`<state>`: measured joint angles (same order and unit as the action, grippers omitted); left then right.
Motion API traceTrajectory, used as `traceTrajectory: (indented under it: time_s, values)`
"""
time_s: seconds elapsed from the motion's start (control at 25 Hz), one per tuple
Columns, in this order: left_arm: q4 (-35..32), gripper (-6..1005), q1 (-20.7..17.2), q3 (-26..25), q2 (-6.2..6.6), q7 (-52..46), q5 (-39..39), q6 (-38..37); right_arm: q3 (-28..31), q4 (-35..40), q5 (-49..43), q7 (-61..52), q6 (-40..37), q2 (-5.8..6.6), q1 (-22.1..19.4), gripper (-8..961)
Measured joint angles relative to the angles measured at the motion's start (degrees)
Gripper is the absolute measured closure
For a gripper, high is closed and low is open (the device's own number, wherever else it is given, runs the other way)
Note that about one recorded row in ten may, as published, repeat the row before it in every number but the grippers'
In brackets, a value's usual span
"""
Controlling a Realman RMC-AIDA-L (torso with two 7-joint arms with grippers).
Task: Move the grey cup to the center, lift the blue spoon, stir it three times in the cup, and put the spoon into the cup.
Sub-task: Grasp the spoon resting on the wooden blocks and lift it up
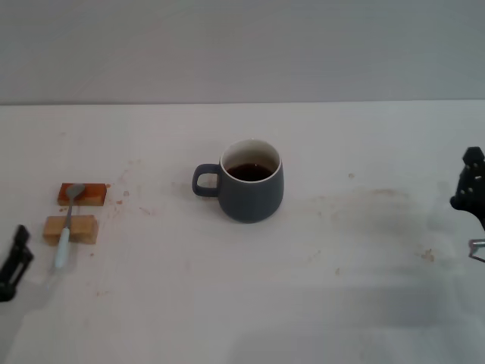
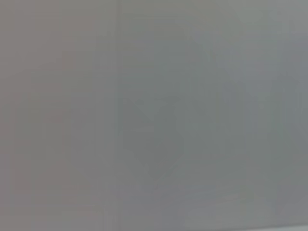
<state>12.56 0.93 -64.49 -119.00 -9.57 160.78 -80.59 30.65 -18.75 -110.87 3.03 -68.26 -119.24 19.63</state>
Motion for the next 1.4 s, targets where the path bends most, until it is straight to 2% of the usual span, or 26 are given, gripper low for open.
traceTrajectory:
  time_s: [0.44,0.8,1.4]
  values:
    - [2.32,250,0.52,4.95,-0.08,-0.19,-0.04,5.59,0.41,0.45,0.14,-0.07,0.36,-0.1,-0.88,954]
    - [2.98,254,1.6,5.49,0.06,0.45,-0.06,11.31,0.46,0.47,0.14,-0.12,0.36,-0.12,-0.86,954]
    - [2.99,262,2.55,5.19,0.09,0.52,-0.12,14.36,0.46,0.29,0.14,-0.11,0.34,-0.12,-0.57,954]
